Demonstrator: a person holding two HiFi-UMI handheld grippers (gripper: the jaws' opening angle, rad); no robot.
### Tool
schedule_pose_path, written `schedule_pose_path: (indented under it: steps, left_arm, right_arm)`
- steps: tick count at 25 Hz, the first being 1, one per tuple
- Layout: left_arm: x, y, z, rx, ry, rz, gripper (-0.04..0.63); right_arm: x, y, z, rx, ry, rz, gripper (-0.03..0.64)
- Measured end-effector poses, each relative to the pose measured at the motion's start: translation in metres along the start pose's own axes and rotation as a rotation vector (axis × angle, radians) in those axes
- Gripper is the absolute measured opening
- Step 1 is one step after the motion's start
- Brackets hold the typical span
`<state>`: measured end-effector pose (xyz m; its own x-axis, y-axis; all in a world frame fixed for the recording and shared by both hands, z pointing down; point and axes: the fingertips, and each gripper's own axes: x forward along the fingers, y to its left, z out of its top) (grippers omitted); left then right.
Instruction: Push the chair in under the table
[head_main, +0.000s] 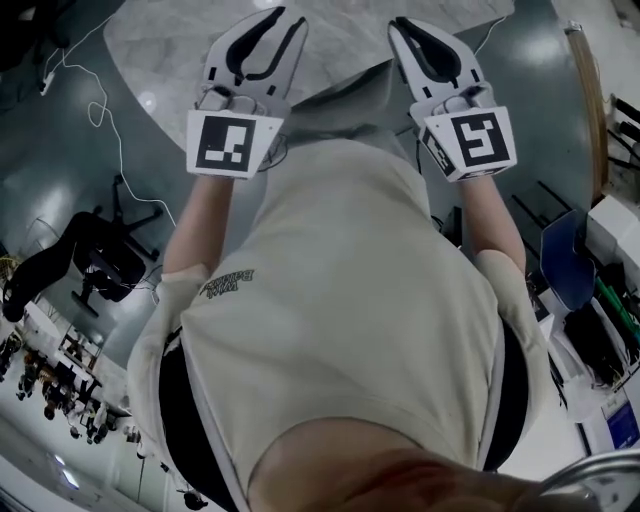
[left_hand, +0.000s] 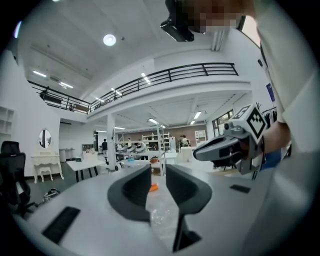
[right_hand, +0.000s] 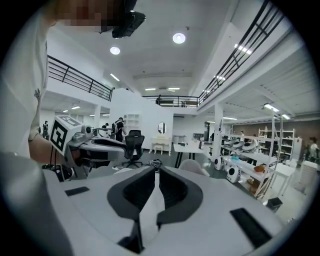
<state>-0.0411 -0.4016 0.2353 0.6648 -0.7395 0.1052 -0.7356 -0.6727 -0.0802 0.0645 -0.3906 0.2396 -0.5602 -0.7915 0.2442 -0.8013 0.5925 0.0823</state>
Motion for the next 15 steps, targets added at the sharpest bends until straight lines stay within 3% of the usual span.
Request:
schedule_pose_path:
  steps: [7, 15]
  left_arm:
    - [-0.019, 0.005, 0.058, 0.003, -0.129, 0.058, 0.047]
    - [-0.027, -0.020, 0.091, 0.008, -0.150, 0.068, 0.011]
  right_arm:
    - [-0.025, -0.012, 0.047, 0.015, -0.119, -0.070, 0.018]
    - [-0.056, -0.017, 0.089, 0.006, -0.217, -0.073, 0.014]
